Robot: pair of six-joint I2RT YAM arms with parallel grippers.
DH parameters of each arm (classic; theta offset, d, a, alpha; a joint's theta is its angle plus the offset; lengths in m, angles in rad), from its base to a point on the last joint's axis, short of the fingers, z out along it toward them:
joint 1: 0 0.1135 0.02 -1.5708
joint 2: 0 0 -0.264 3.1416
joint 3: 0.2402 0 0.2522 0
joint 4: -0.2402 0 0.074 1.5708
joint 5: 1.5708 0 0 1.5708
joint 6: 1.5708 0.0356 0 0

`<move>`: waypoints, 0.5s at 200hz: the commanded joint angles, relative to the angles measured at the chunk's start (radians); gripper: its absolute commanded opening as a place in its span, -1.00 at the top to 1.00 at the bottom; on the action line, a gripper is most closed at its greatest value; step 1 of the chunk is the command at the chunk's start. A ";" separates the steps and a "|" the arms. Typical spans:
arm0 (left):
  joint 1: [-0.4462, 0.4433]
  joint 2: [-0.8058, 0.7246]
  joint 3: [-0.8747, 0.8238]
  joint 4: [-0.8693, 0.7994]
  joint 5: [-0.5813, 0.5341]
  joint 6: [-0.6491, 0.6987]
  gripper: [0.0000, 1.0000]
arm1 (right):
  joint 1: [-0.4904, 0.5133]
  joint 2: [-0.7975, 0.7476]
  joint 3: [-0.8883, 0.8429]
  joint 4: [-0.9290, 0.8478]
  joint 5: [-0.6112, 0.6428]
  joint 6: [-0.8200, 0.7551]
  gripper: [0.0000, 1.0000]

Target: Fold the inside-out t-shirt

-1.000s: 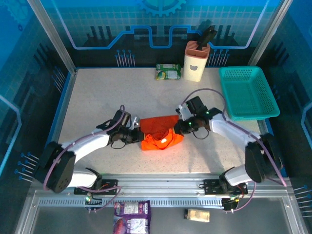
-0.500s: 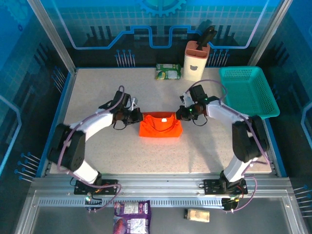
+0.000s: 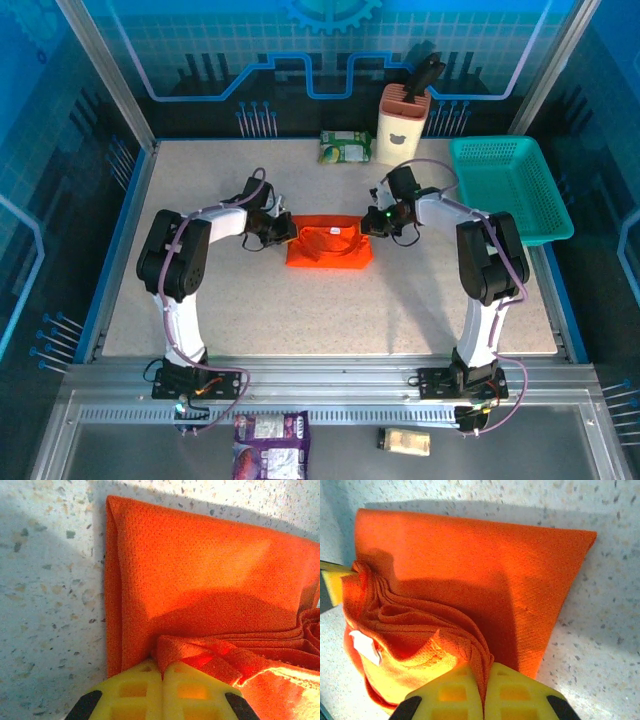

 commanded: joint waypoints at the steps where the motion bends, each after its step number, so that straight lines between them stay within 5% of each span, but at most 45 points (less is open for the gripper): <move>1: 0.002 -0.064 -0.030 0.019 0.039 0.019 1.00 | -0.004 -0.023 0.041 -0.022 -0.017 -0.017 1.00; 49: 0.002 -0.181 -0.082 -0.037 0.018 0.063 1.00 | 0.065 -0.161 -0.060 -0.099 -0.029 -0.036 1.00; 100: 0.003 -0.204 -0.096 -0.074 0.007 0.107 1.00 | 0.184 -0.389 -0.352 -0.005 0.033 0.159 1.00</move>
